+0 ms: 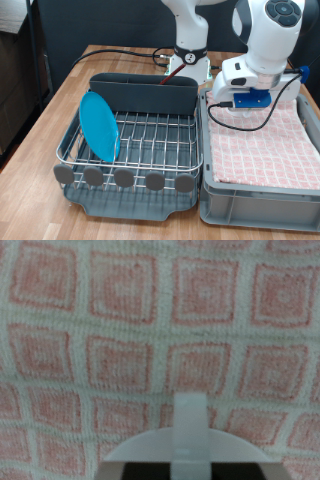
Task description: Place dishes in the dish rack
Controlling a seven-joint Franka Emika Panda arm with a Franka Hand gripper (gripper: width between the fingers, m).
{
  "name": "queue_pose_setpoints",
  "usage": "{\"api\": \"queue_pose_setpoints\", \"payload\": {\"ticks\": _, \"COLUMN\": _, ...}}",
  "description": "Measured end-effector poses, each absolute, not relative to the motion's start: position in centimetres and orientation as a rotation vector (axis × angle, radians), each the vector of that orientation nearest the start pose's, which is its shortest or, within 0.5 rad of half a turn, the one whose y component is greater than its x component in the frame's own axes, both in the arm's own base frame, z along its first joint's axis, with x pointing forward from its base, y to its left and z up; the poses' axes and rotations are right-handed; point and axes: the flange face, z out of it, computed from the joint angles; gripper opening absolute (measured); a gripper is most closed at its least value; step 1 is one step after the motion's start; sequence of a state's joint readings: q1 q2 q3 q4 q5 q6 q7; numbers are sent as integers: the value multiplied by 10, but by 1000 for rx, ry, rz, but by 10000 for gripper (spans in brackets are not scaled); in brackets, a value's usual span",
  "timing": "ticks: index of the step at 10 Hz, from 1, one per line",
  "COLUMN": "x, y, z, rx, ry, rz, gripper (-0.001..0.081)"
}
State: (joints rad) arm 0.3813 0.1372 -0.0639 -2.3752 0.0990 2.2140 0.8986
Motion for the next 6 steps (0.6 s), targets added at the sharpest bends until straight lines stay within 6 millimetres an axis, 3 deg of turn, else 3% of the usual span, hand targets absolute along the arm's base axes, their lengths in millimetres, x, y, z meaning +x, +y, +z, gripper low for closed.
{"api": "queue_pose_setpoints", "payload": {"ticks": 3, "x": 447, "y": 149, "z": 248, "rx": -3059, "ry": 1044, "rz": 454, "gripper": 69}}
{"api": "queue_pose_setpoints", "payload": {"ticks": 6, "x": 452, "y": 150, "z": 275, "rx": -3059, "ry": 1065, "rz": 448, "gripper": 70}}
